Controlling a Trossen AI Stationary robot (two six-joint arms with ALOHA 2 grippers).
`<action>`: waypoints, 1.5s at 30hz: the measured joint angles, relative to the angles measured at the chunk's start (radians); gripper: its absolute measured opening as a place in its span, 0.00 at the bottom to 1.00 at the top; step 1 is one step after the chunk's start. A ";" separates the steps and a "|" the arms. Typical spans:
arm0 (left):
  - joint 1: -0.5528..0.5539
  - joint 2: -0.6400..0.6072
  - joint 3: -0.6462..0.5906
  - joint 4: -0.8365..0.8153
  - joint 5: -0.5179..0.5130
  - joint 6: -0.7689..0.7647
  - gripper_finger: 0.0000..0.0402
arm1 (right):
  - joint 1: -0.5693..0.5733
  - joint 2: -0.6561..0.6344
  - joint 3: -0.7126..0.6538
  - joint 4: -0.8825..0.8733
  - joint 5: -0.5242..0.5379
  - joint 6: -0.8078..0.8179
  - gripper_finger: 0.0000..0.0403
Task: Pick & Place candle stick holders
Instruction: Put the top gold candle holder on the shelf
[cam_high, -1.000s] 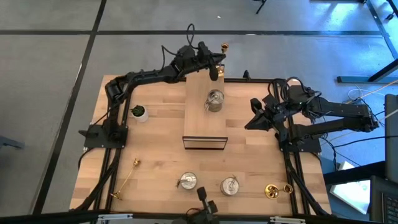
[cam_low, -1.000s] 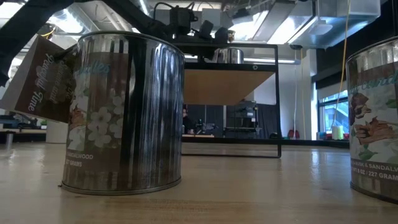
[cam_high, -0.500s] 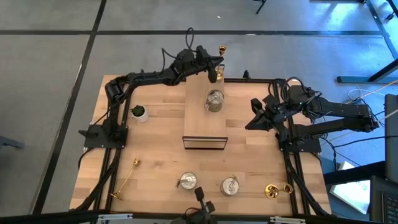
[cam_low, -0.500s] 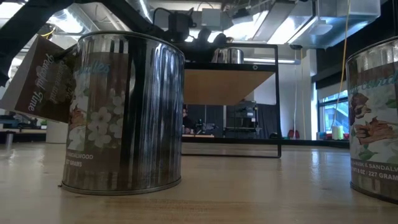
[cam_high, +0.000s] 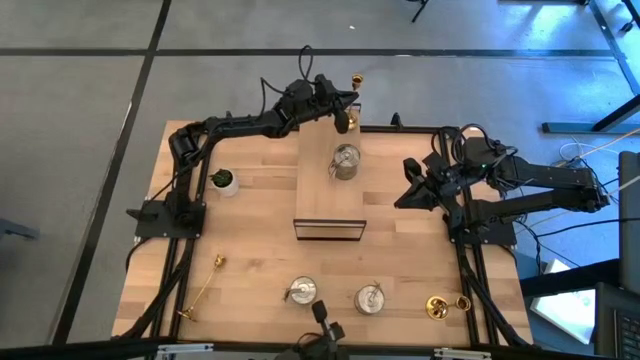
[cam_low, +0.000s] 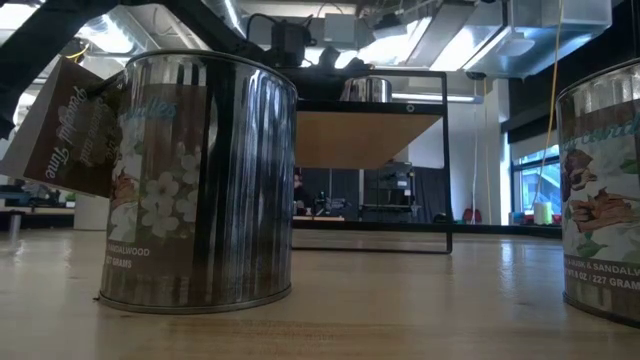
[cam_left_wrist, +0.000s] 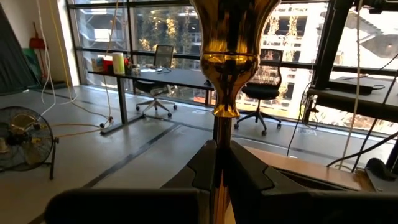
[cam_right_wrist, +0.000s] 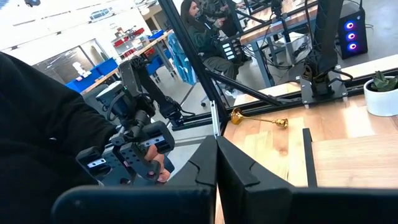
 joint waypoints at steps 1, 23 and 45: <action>0.000 0.000 0.000 0.000 0.000 -0.004 0.06 | 0.000 0.000 0.000 0.000 0.000 0.000 0.01; -0.008 -0.001 -0.001 -0.070 0.018 -0.040 0.09 | 0.000 0.000 0.000 -0.004 0.000 -0.003 0.01; -0.005 -0.022 -0.001 -0.159 0.056 -0.091 0.09 | 0.000 0.000 0.000 -0.004 0.000 -0.001 0.01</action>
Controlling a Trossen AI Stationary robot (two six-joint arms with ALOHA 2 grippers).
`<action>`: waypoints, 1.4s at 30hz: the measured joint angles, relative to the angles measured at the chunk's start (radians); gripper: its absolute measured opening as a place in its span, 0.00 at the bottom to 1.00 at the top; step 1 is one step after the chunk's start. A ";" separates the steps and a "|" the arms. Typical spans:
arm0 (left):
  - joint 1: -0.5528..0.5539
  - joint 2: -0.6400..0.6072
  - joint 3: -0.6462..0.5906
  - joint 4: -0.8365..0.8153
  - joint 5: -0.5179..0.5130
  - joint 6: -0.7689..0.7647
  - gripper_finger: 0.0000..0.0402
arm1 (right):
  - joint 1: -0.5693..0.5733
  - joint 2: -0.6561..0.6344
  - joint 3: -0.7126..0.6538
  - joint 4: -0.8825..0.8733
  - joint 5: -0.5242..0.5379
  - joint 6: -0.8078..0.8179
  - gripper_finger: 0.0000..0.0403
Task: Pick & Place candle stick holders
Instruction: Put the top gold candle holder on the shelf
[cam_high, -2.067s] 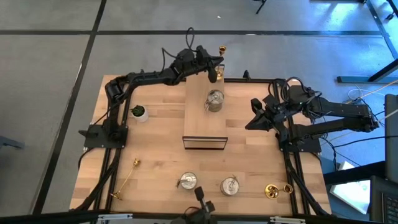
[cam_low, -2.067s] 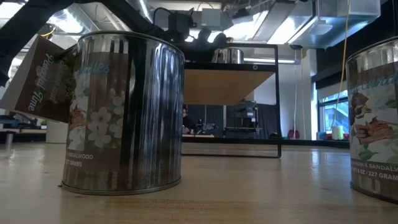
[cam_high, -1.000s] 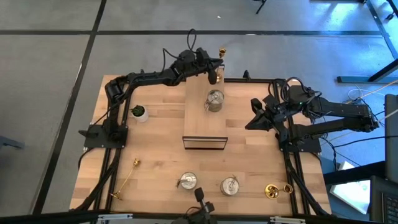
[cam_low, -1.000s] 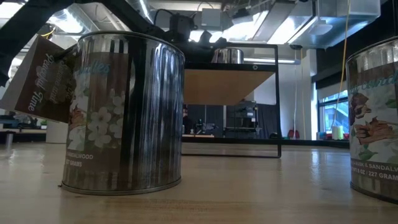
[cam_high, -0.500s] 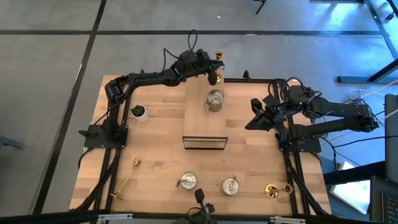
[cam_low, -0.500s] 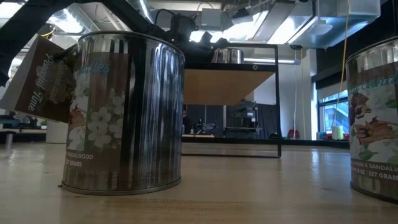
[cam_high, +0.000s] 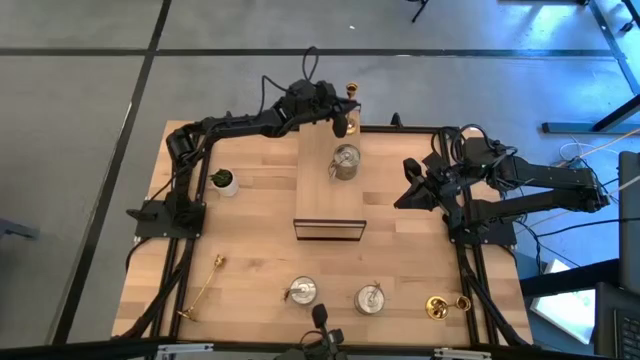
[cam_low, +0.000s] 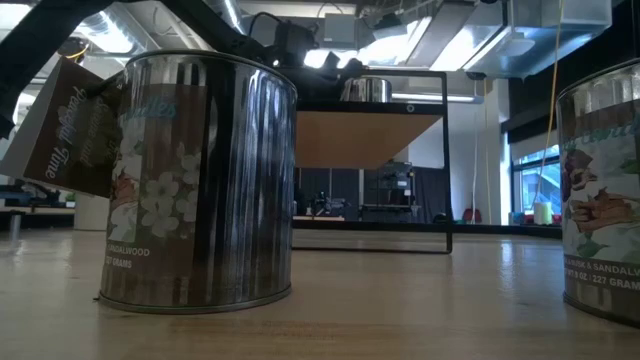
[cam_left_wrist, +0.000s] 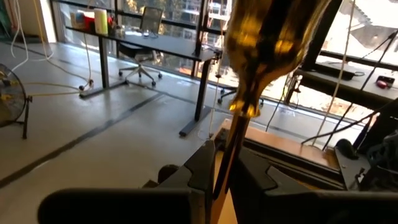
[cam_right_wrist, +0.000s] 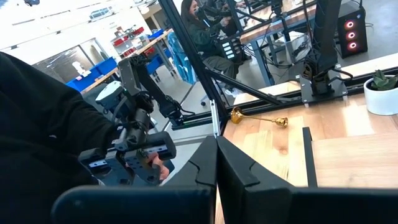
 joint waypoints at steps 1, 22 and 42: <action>0.000 0.000 0.000 -0.004 0.000 0.000 0.09 | 0.000 0.000 0.000 0.000 0.000 0.000 0.01; -0.001 0.000 0.000 -0.002 0.011 0.026 0.09 | 0.000 0.000 0.000 0.000 0.000 -0.011 0.01; 0.001 0.000 0.000 -0.009 -0.005 -0.081 0.09 | 0.000 0.000 0.000 0.001 0.000 -0.015 0.01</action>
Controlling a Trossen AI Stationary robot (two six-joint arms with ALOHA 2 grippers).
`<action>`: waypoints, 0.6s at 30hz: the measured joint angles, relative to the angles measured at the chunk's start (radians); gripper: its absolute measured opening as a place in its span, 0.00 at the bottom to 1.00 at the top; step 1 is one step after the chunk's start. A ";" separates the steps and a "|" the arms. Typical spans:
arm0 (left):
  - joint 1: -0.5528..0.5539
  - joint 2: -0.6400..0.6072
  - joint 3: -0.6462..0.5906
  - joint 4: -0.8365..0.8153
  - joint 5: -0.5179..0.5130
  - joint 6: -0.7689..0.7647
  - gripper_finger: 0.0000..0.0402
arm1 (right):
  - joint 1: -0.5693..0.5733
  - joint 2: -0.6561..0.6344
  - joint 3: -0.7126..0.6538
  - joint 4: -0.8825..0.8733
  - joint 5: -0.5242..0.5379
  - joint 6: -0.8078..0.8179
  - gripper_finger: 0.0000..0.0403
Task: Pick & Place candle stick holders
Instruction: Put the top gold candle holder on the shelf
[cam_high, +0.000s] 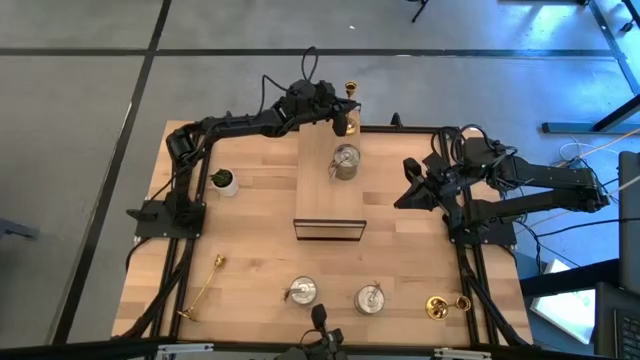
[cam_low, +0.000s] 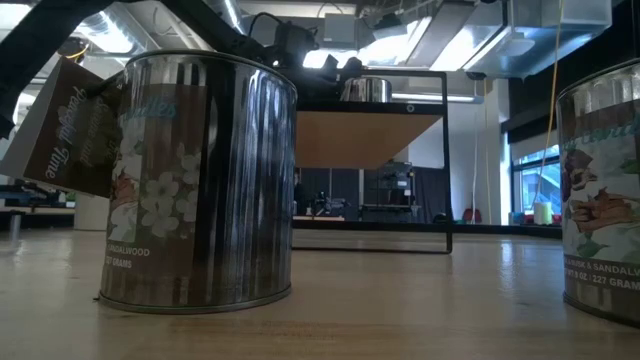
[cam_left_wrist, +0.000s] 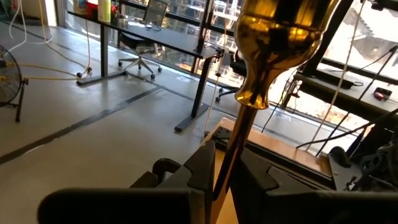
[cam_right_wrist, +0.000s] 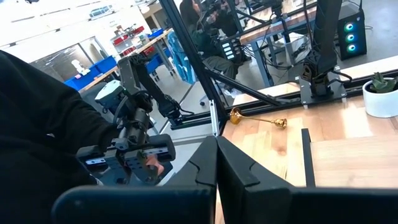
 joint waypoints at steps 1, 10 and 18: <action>0.000 0.000 0.000 0.000 0.000 -0.001 0.09 | 0.000 0.000 0.000 0.000 0.000 -0.001 0.01; -0.001 0.000 0.000 0.000 0.000 -0.001 0.09 | 0.000 0.000 0.000 0.000 0.000 -0.002 0.01; -0.001 0.000 0.000 0.000 0.007 -0.012 0.09 | 0.000 0.000 0.000 0.000 -0.001 -0.002 0.01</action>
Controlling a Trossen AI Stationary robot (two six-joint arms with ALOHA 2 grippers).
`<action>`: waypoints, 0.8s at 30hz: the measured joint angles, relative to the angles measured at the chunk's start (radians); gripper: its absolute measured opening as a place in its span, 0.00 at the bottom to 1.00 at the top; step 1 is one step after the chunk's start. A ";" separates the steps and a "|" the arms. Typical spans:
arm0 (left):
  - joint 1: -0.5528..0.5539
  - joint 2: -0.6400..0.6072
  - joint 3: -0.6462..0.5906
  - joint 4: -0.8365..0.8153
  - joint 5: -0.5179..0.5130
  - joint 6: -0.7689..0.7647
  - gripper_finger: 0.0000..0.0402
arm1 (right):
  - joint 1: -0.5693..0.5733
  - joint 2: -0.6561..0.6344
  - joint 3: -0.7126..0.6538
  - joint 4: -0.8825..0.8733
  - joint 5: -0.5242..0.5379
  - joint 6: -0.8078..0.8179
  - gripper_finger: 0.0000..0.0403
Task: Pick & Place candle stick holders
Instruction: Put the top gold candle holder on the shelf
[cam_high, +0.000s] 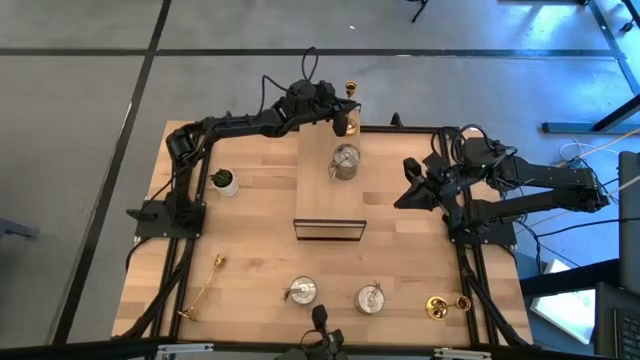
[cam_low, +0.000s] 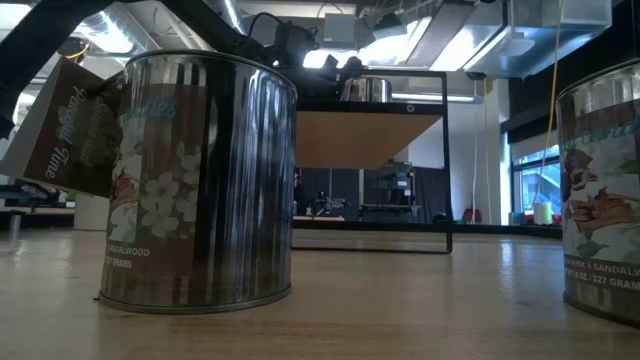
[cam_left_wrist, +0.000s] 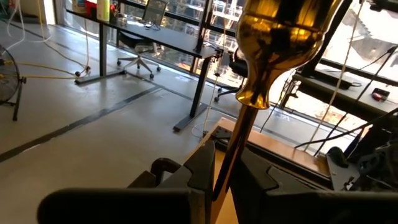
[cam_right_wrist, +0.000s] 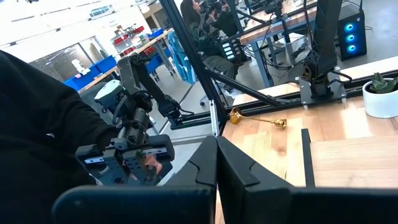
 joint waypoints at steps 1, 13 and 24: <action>0.000 0.000 0.000 0.000 0.013 -0.008 0.09 | 0.000 0.000 0.000 0.000 0.000 0.000 0.01; 0.000 0.000 0.000 -0.005 0.021 -0.029 0.09 | 0.000 0.000 0.000 -0.004 -0.013 -0.001 0.01; -0.003 0.001 0.000 -0.093 -0.064 -0.015 0.17 | 0.000 -0.007 0.000 -0.011 -0.017 -0.001 0.01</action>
